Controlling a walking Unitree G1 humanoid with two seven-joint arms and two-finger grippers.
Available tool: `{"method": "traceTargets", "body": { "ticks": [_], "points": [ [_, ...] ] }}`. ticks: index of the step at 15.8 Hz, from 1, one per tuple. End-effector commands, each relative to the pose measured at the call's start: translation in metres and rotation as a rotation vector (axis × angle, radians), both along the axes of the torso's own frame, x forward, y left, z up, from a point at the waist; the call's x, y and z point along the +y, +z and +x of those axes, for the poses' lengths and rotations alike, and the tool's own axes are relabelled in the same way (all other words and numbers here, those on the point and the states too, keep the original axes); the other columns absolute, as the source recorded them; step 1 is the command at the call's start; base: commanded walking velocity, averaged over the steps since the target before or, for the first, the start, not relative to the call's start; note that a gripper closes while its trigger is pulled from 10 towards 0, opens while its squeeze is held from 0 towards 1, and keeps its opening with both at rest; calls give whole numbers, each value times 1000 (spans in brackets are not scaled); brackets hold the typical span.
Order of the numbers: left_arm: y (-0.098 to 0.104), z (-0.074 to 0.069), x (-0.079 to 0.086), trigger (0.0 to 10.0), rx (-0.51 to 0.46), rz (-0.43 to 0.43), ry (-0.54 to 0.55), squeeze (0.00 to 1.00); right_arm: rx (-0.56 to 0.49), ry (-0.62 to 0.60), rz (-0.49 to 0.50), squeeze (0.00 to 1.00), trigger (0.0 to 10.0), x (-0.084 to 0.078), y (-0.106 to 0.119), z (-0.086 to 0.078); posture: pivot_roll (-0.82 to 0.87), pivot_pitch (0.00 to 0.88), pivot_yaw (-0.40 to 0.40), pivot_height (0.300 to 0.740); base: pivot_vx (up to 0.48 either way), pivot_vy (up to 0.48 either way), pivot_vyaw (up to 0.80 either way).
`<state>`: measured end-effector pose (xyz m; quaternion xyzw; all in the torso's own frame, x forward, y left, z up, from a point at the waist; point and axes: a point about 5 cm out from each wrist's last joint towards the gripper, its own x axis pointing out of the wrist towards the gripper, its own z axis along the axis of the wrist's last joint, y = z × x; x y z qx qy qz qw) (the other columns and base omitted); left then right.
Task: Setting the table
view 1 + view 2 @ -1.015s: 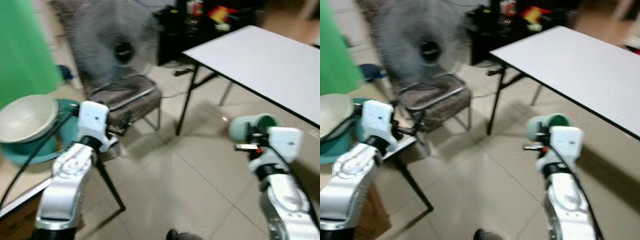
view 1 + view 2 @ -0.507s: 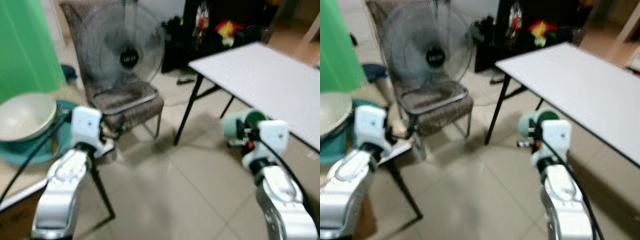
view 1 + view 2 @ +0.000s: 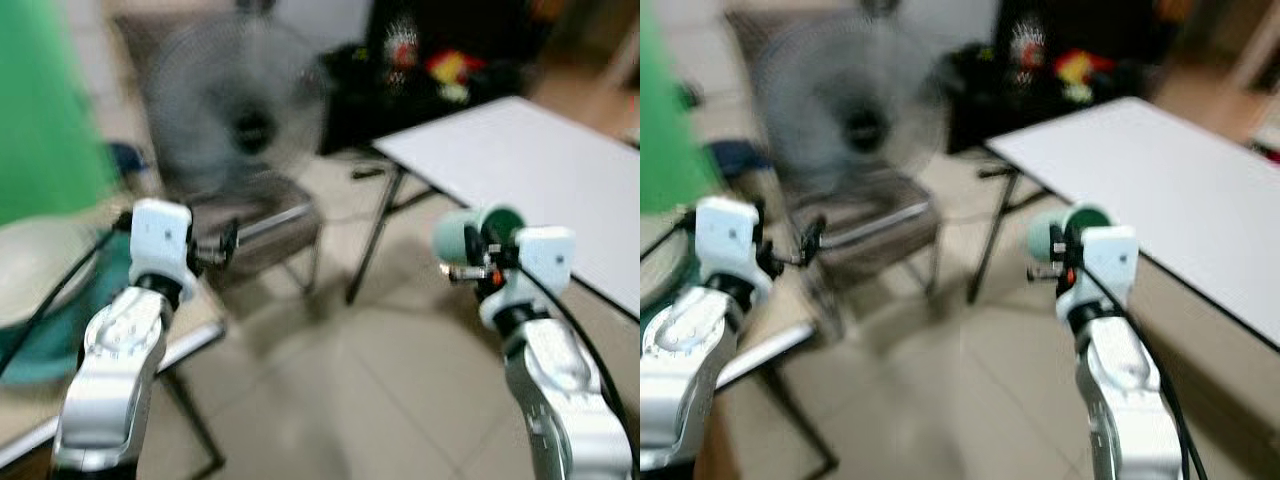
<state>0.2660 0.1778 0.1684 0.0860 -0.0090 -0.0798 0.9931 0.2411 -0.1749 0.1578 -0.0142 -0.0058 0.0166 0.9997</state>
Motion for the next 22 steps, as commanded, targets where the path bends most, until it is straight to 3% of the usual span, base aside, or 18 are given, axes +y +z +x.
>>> {"method": "traceTargets", "body": {
  "ticks": [1, 5, 13, 19, 22],
  "points": [
    [2, 3, -8, 10000, 2, 1, -40, 0, -17, -28, -3, 0, 10000, -8, 4, 0, 57, 0, -57, 740, 368, 0, -800],
    [4, 10, -13, 10000, -5, 3, -72, 0, -23, -48, 9, 0, 10000, -10, 6, -1, 40, 0, -37, 740, 367, 0, -800],
    [-5, 9, -15, 10000, 28, -23, -72, 0, 5, -16, -64, 0, 10000, -14, 5, 7, 45, 0, -52, 740, 363, 0, 0],
    [-4, 10, -15, 10000, 23, -7, -76, 0, 9, -1, -58, 0, 10000, -10, 3, 11, 56, 0, -55, 740, 356, 0, -759],
    [-4, 12, -15, 10000, 19, 13, -87, 0, -2, -6, -59, 0, 10000, -11, 5, 14, 60, 0, -53, 740, 358, 0, 0]
  ]
}}
